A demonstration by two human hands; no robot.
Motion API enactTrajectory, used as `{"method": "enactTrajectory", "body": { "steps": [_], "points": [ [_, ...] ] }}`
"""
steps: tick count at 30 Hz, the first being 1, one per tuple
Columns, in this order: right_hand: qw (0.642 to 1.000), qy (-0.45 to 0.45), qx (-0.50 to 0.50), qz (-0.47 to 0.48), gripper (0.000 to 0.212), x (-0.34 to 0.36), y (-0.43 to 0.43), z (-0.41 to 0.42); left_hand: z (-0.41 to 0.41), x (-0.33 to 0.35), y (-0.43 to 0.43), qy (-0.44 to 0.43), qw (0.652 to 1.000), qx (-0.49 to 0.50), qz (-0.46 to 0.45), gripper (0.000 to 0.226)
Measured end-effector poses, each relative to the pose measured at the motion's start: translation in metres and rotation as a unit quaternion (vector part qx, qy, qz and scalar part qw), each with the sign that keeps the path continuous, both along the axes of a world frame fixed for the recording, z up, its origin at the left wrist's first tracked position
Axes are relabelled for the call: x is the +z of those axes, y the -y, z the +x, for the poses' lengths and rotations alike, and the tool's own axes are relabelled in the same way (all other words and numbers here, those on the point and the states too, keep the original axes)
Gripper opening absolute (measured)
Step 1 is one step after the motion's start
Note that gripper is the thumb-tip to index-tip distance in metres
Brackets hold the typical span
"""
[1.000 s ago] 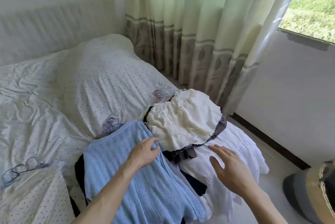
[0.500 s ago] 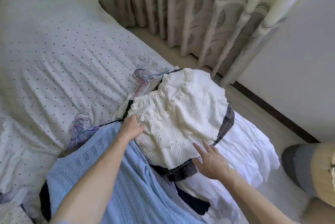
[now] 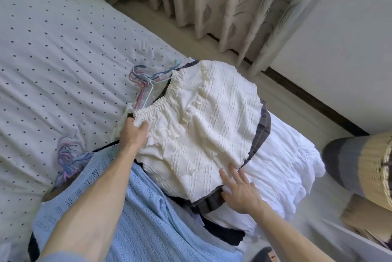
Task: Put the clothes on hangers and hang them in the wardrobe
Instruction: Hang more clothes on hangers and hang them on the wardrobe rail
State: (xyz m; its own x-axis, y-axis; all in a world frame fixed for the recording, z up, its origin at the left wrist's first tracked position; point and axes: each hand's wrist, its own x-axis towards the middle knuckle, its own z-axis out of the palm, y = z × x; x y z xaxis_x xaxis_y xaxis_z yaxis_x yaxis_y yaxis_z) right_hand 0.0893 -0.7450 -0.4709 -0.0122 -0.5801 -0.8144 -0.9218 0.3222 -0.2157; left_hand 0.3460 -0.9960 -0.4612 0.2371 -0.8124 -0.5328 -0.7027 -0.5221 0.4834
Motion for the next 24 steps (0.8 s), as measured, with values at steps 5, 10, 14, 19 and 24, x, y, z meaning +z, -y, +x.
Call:
{"method": "enactTrajectory", "body": {
  "steps": [5,10,14,19,24],
  "points": [
    [0.993,0.063,-0.1,0.001,0.061,0.029,0.01,-0.011,-0.031,0.05,-0.041,-0.097,0.99,0.009,-0.101,0.047],
    [0.927,0.162,-0.318,-0.113,0.048,0.108,-0.008,-0.029,-0.091,0.12,-0.121,-0.22,0.964,-0.117,-0.097,0.037],
    [0.83,0.229,-0.452,-0.231,0.027,0.185,-0.039,-0.052,-0.151,0.166,-0.191,-0.248,0.94,-0.207,-0.113,0.019],
    [0.736,0.221,-0.531,-0.357,0.026,0.249,-0.108,-0.085,-0.203,0.202,-0.291,-0.25,0.888,-0.363,-0.132,0.025],
    [0.686,0.162,-0.587,-0.398,0.025,0.262,-0.227,-0.106,-0.225,0.214,-0.397,-0.247,0.822,-0.492,-0.144,0.024]
  ]
}}
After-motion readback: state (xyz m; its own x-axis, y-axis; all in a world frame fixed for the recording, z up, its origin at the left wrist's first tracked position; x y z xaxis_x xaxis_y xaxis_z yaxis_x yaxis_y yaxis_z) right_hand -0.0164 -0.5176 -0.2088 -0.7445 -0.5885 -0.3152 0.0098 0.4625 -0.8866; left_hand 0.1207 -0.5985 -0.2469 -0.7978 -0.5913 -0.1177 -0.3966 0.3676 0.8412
